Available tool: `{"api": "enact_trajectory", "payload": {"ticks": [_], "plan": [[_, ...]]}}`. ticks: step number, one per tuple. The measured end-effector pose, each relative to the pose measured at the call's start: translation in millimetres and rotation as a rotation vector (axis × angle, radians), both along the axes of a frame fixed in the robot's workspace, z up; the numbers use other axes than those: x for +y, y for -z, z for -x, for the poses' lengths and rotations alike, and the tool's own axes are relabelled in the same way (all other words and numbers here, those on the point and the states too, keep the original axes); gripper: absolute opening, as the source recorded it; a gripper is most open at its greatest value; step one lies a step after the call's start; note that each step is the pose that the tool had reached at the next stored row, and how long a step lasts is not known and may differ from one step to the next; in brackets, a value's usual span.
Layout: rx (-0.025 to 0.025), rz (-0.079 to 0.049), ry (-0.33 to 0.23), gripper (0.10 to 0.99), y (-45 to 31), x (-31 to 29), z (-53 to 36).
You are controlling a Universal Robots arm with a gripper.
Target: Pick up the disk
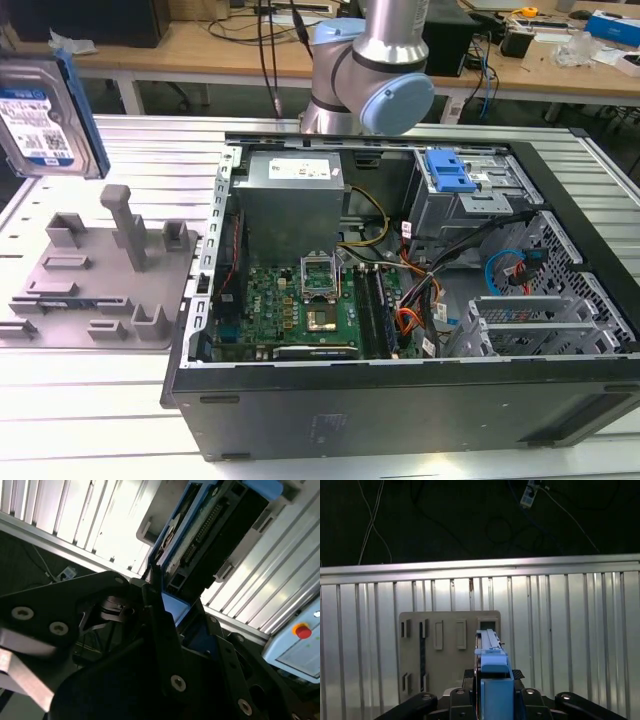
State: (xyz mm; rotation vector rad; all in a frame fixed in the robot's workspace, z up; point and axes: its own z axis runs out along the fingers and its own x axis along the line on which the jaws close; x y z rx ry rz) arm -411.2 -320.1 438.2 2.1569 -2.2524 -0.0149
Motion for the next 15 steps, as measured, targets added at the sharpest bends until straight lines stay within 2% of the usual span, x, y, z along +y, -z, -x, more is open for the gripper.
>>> {"api": "enact_trajectory", "payload": {"ticks": [2, 4, 5, 6, 7, 15], "plan": [[0.0000, 0.000, 0.000, 0.369, -11.6, -1.6, 0.0], [0.0002, 0.000, 0.000, 0.369, -34.6, -4.8, -0.1], [0.0001, 0.000, 0.000, 0.369, -42.2, -5.8, 0.0], [0.0002, 0.000, -0.001, 0.369, -53.1, -7.5, -0.1], [0.0000, 0.000, -0.001, 0.369, -55.1, -8.0, -0.1], [0.0001, 0.000, -0.001, 0.369, -55.1, -8.6, -0.1]]}}
